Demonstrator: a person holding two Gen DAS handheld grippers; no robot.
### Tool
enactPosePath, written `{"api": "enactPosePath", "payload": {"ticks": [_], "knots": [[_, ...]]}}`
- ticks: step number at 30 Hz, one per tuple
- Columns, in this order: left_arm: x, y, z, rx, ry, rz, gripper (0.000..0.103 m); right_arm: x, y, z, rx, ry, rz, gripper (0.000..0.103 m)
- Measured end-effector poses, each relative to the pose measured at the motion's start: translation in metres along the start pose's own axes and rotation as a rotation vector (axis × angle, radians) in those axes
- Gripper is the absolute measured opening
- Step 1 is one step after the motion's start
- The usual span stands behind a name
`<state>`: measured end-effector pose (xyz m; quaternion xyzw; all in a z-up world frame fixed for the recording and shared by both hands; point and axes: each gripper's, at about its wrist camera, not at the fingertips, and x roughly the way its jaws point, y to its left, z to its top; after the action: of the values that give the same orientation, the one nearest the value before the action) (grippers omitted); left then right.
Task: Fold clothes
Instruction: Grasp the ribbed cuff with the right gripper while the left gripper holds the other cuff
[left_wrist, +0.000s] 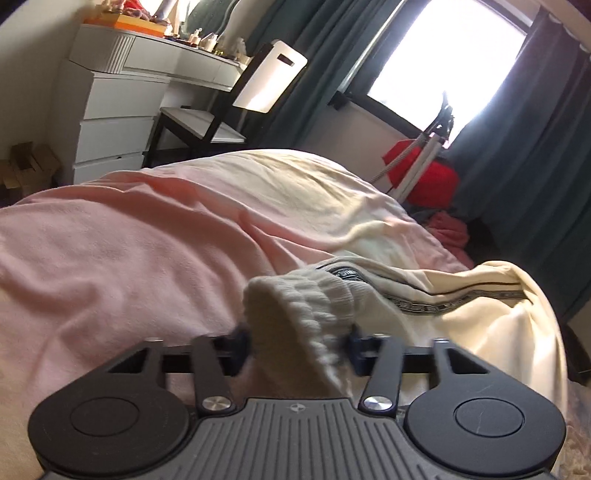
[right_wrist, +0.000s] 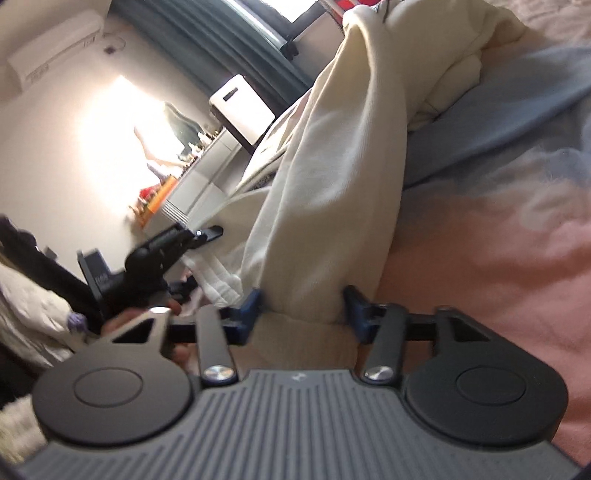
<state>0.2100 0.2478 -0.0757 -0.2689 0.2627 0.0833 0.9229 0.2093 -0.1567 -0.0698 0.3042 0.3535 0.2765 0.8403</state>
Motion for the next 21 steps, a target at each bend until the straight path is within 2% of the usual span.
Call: {"api": "enactPosePath", "payload": {"ticks": [1,3,5,9,12,16,19,21], "knots": [[-0.001,0.001,0.003,-0.014,-0.005,-0.019,0.037,0.000,-0.002,0.000,0.011,0.006,-0.002,0.027],[-0.005,-0.001,0.011,-0.024,-0.021,-0.055,0.018,0.000,-0.009,0.001,0.071,0.007,0.030,0.024],[-0.013,-0.009,0.021,-0.019,-0.052,-0.087,0.016,-0.002,-0.009,-0.002,0.122,0.000,0.055,0.022],[-0.028,-0.022,0.055,-0.019,-0.143,-0.112,0.014,0.002,0.023,-0.009,0.084,0.003,0.087,0.018],[-0.027,-0.026,0.099,0.015,-0.168,-0.083,0.013,0.023,0.054,-0.012,0.073,0.027,0.143,0.018],[-0.025,-0.028,0.163,0.094,-0.218,-0.023,0.013,0.082,0.100,-0.013,0.078,0.075,0.245,0.014],[-0.011,-0.019,0.206,0.162,-0.230,0.066,0.013,0.139,0.138,-0.016,0.089,0.109,0.333,0.014],[0.010,-0.004,0.220,0.193,-0.214,0.152,0.014,0.176,0.155,-0.020,0.102,0.131,0.368,0.014]]}}
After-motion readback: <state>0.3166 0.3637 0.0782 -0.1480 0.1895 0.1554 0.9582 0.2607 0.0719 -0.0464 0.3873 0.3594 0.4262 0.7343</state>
